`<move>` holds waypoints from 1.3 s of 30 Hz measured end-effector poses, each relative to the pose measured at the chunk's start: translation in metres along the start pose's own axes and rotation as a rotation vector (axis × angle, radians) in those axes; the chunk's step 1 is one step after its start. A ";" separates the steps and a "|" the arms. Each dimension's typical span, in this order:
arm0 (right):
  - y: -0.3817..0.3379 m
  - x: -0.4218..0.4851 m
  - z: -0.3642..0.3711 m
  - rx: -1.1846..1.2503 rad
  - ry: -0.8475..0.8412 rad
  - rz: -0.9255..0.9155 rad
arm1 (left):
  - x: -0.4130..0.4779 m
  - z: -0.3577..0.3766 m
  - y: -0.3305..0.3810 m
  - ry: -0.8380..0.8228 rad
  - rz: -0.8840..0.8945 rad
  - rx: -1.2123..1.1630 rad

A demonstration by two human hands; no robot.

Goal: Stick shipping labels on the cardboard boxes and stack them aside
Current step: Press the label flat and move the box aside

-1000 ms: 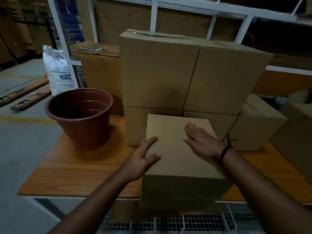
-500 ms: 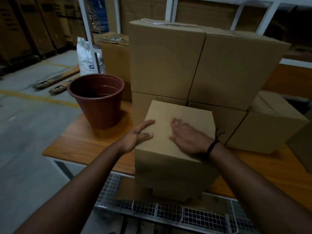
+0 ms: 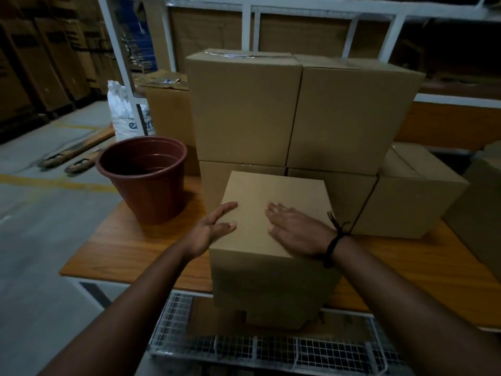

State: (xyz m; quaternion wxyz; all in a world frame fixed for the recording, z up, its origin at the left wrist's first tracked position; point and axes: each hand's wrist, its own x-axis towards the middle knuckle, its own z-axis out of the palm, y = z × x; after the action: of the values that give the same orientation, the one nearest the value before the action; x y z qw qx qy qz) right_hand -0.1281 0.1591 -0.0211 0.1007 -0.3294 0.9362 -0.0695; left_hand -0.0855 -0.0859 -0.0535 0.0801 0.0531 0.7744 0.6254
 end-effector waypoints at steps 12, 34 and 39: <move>-0.009 -0.034 0.009 0.073 0.050 0.062 | 0.011 -0.011 -0.013 -0.002 0.044 0.038; 0.007 -0.085 0.100 0.269 0.846 0.232 | -0.030 0.001 -0.109 0.224 0.615 0.626; 0.009 -0.100 0.052 0.299 0.824 0.215 | -0.039 -0.011 -0.073 0.219 0.786 0.690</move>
State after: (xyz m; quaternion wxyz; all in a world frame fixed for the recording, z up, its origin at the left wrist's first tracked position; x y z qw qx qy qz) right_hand -0.0456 0.2260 -0.0589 -0.2275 -0.1567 0.9068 -0.3185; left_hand -0.0485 -0.1191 -0.1205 -0.2636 0.2970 0.8606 0.3190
